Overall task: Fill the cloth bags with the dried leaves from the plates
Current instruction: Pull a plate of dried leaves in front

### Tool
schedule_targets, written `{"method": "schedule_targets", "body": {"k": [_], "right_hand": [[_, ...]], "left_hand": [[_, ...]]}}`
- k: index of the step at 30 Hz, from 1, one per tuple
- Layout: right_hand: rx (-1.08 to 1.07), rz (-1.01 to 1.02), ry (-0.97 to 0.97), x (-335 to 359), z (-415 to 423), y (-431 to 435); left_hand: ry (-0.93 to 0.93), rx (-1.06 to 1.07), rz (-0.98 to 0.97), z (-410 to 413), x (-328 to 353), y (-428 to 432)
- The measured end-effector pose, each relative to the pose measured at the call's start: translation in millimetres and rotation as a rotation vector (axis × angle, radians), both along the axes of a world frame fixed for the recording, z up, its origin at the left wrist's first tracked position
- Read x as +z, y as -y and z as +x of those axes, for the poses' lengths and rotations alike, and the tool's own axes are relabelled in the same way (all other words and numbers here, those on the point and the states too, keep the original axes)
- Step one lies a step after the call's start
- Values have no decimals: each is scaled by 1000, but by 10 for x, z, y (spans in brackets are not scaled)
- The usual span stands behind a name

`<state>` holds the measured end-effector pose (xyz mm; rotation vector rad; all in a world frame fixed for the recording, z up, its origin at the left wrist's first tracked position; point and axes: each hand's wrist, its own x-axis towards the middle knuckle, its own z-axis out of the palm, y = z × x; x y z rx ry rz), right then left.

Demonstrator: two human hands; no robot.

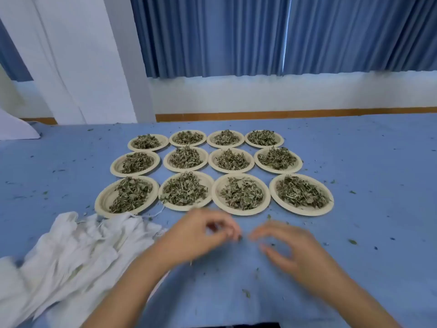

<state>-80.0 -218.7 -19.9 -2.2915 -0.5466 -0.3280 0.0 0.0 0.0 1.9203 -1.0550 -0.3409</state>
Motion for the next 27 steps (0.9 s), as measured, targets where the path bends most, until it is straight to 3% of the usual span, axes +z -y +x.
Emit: {"method": "schedule_targets", "body": {"k": [2,4,9,12,16,23,27], "right_hand": [[-160,-154,-30,-8,354,52],[-261,-286,-81,-99,682,166],[-319,-458,-21,-422,946,334],[-292,-568,-34,-458,1085,356],[-214,-555,37,-476,1055,344],[81,-375,77,-418,506,372],[185,-297,26,-440,326,277]], "left_hand": [[354,276,117,320,-50,173],[557,394,283,573,-104,277],[810,281,620,750,-320,356],[851,261,700,742,-352,438],[896,266,767,706,-424,482],[799,96,488,201,-497,109],[607,36,442,-40,-477,-120]]}}
